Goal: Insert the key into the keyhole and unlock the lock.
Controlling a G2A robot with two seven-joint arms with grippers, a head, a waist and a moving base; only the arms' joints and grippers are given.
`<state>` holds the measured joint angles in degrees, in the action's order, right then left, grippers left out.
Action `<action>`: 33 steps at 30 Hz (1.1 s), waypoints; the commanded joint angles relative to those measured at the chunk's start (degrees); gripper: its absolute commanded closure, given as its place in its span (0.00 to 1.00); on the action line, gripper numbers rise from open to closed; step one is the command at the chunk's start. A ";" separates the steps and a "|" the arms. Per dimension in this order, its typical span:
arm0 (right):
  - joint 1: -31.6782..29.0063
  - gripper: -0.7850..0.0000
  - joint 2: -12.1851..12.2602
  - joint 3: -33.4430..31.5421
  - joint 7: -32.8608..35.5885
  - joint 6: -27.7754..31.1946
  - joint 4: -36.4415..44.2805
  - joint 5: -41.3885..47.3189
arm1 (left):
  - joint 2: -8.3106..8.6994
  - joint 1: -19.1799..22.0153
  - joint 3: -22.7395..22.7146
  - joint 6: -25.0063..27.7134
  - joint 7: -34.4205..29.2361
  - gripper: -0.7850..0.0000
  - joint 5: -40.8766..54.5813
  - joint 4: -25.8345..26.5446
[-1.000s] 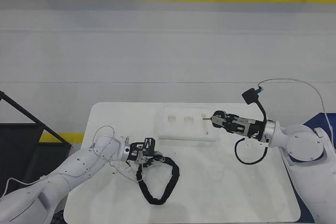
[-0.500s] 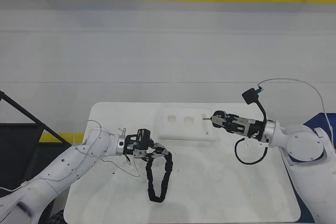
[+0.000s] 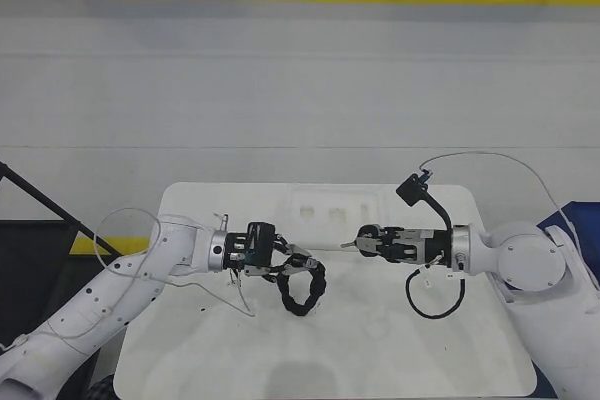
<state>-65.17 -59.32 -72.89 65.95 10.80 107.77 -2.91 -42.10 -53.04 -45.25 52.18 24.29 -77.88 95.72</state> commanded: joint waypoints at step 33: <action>-1.78 1.00 1.05 -1.57 -0.47 -10.00 10.29 -3.37 | -1.67 -3.12 -2.36 -9.54 -6.54 1.00 4.77 3.28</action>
<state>-66.97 -58.36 -74.51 65.06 1.81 116.73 -5.24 -43.52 -56.18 -48.08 43.05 18.47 -72.99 98.40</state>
